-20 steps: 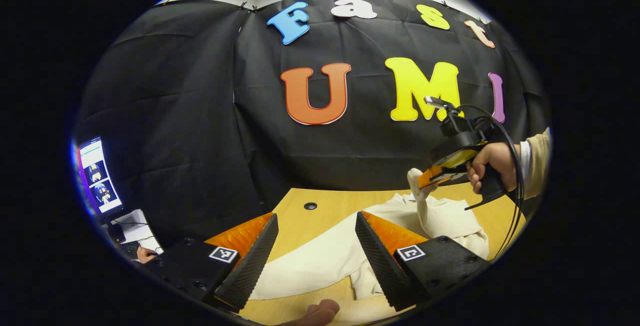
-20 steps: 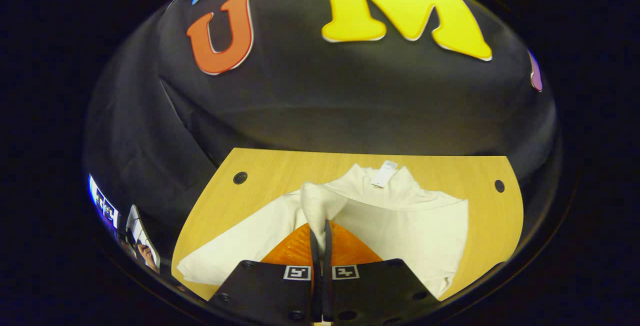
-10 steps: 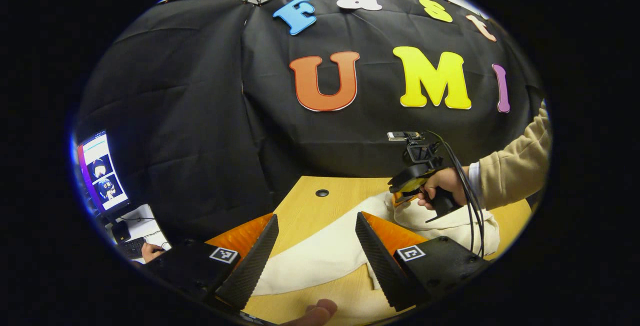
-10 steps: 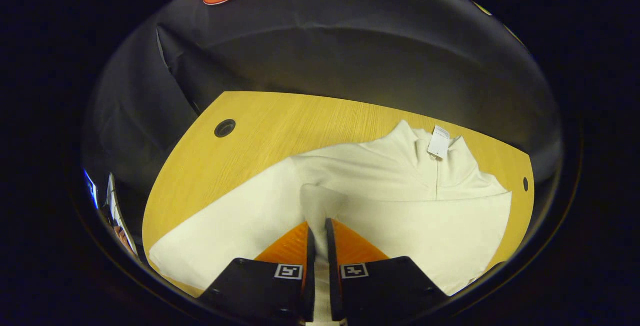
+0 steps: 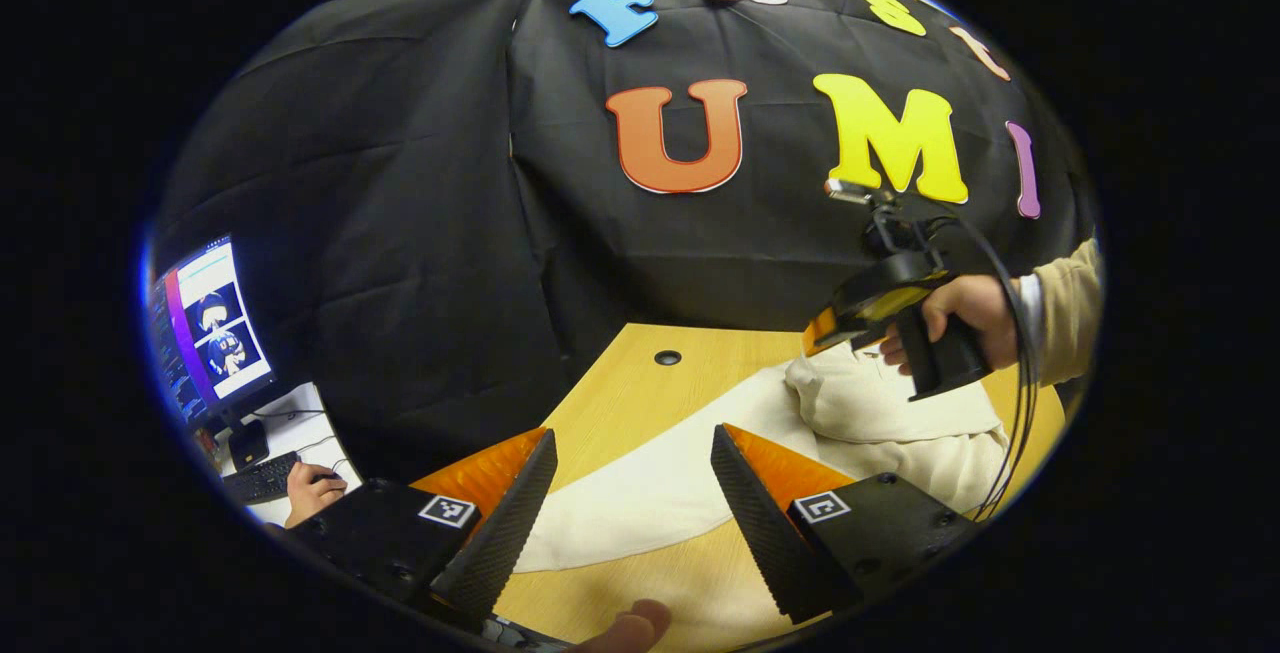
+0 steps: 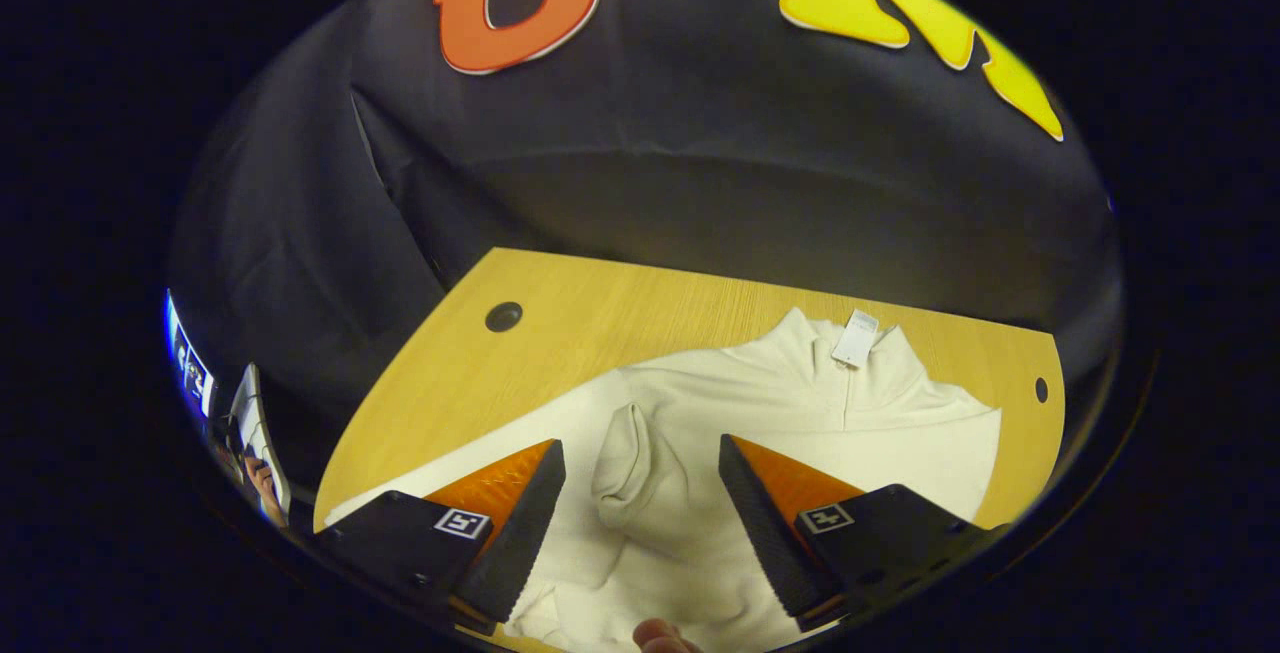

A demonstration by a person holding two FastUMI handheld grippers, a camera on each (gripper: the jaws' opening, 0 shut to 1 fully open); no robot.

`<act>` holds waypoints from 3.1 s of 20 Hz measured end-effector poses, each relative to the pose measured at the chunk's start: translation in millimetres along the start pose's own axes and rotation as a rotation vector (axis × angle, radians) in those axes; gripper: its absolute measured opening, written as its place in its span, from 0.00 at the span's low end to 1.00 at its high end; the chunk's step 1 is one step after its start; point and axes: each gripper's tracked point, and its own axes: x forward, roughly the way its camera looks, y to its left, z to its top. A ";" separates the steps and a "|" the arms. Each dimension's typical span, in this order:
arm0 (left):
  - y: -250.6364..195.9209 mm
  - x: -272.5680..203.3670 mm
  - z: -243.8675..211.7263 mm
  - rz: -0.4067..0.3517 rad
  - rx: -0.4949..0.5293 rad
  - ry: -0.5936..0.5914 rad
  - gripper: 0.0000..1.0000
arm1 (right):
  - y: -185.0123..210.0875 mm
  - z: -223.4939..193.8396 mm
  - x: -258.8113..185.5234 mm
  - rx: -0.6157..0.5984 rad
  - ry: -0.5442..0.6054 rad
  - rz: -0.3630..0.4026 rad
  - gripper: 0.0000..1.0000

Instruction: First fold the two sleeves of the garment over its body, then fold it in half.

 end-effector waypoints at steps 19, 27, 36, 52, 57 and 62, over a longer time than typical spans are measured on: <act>109.8 41.6 -168.5 0.336 -0.303 0.447 0.99 | -128.5 -71.1 -199.7 -0.044 -0.063 -0.020 0.96; 116.2 56.5 -221.8 0.387 -0.533 0.658 0.99 | -106.7 -106.3 -205.6 -0.068 0.010 -0.004 0.97; 111.5 59.7 -231.4 0.335 -0.495 0.813 0.90 | -87.6 -128.0 -204.9 -0.080 0.056 0.024 0.97; 97.9 69.4 -222.9 0.307 -0.538 0.946 0.28 | -118.1 -165.8 -226.3 -0.023 0.076 0.012 0.94; 92.8 64.8 -195.1 0.294 -0.504 0.927 0.15 | -138.4 -173.9 -232.9 0.004 0.061 0.001 0.94; 79.4 72.8 -148.0 0.253 -0.462 0.883 0.14 | -160.2 -186.4 -234.9 0.049 0.066 -0.018 0.97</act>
